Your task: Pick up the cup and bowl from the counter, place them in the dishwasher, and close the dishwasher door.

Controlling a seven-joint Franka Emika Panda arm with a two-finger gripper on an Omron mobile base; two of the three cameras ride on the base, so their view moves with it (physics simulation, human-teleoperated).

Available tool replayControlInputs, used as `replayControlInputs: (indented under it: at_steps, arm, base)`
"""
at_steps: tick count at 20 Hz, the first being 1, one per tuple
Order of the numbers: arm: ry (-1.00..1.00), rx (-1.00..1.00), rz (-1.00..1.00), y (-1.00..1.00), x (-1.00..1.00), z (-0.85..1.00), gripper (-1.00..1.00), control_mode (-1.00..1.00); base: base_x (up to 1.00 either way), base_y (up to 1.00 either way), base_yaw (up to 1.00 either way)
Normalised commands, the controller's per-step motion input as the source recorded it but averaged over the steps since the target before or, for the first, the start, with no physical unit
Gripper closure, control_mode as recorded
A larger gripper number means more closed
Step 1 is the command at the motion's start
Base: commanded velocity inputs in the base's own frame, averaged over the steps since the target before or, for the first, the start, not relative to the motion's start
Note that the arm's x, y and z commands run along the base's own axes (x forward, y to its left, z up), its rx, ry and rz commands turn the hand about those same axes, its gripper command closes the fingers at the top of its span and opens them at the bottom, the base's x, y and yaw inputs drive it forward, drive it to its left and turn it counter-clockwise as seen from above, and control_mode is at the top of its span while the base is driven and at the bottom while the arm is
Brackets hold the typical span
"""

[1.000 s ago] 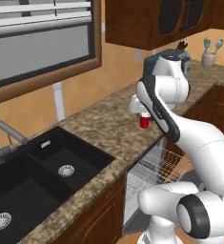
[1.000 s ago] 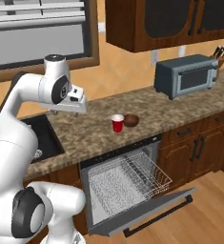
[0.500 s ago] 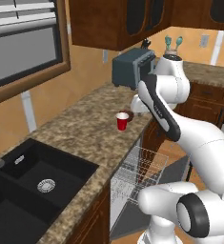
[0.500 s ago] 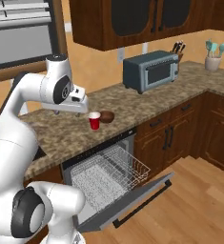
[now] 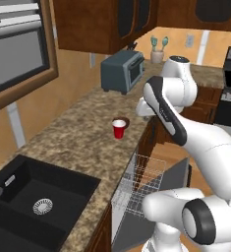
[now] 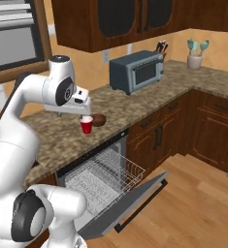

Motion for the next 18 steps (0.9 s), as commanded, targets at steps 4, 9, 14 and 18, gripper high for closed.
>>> replayControlInputs:
  at_steps: [4, 9, 14, 18]
  arm:
    - [0.0, 0.0, 0.0, 0.0, 0.0, 0.0, -1.0, 1.0]
    - [0.07, 0.02, -0.13, -0.03, 0.2, -0.02, -1.0, -1.0]
    - [0.13, 0.09, -0.15, -0.23, 0.74, -0.23, -1.0, -1.0]
    - [0.09, 0.09, -0.11, -0.13, 0.98, -0.44, -1.0, -1.0]
  base:
    - [0.1, 0.06, -0.19]
    - [0.01, 0.0, -0.03]
    - [0.0, 0.0, 0.0]
    - [0.0, 0.0, 0.0]
